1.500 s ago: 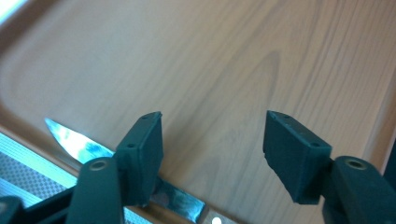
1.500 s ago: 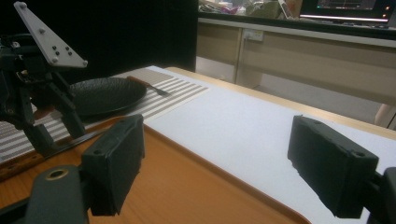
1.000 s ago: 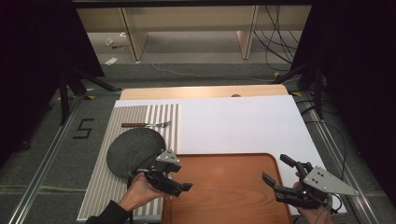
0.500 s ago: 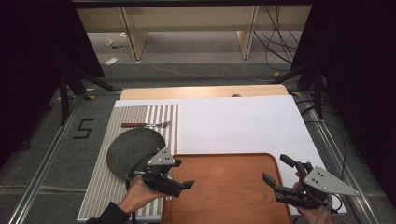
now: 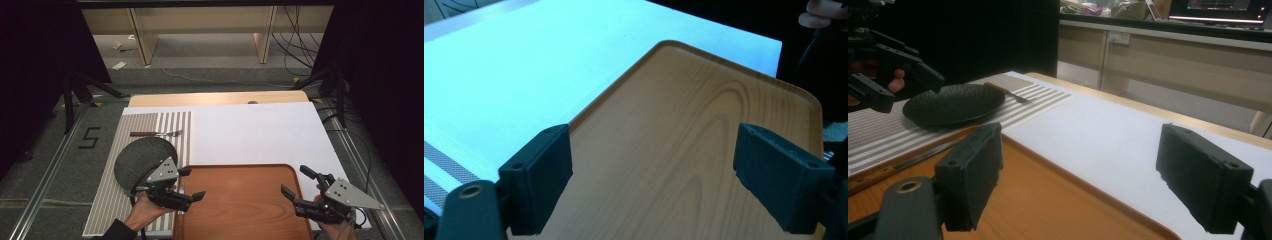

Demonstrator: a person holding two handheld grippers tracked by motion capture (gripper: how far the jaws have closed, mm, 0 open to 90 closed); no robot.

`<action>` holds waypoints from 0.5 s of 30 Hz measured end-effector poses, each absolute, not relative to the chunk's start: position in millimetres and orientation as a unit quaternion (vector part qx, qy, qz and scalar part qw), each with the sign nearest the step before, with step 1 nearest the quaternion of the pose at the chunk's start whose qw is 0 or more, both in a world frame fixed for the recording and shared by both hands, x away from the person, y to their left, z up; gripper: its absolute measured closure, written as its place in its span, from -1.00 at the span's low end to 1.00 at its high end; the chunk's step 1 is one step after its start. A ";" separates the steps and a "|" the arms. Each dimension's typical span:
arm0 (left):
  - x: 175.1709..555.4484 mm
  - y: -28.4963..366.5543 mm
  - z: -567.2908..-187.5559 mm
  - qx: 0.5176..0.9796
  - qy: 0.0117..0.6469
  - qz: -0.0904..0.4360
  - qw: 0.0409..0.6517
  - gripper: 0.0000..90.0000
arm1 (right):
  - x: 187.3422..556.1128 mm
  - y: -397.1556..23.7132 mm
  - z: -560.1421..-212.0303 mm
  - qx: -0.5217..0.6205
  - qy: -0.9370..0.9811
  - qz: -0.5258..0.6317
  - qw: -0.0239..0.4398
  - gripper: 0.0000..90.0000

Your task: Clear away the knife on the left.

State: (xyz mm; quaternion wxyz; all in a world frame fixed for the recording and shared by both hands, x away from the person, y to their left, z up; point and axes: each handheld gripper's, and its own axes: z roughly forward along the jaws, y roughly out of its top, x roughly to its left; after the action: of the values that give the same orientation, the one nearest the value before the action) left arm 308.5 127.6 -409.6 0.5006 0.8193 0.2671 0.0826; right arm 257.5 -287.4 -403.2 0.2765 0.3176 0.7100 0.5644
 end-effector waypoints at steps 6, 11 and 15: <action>305.1 132.6 -410.0 0.812 0.268 0.092 0.510 -0.65 | 257.6 -287.4 -403.3 0.317 0.709 0.565 0.278 -0.56; 302.8 136.3 -410.7 0.808 0.267 0.094 0.516 -0.65 | 257.4 -287.4 -403.2 0.317 0.710 0.565 0.277 -0.56; 300.6 138.4 -412.5 0.807 0.268 0.098 0.517 -0.65 | 257.5 -287.6 -403.2 0.317 0.709 0.565 0.277 -0.56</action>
State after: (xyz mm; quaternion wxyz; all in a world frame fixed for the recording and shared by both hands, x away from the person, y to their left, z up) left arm 300.6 138.4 -412.5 0.5173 0.8067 0.2682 0.0979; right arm 257.5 -287.6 -403.2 0.2770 0.3174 0.7094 0.5651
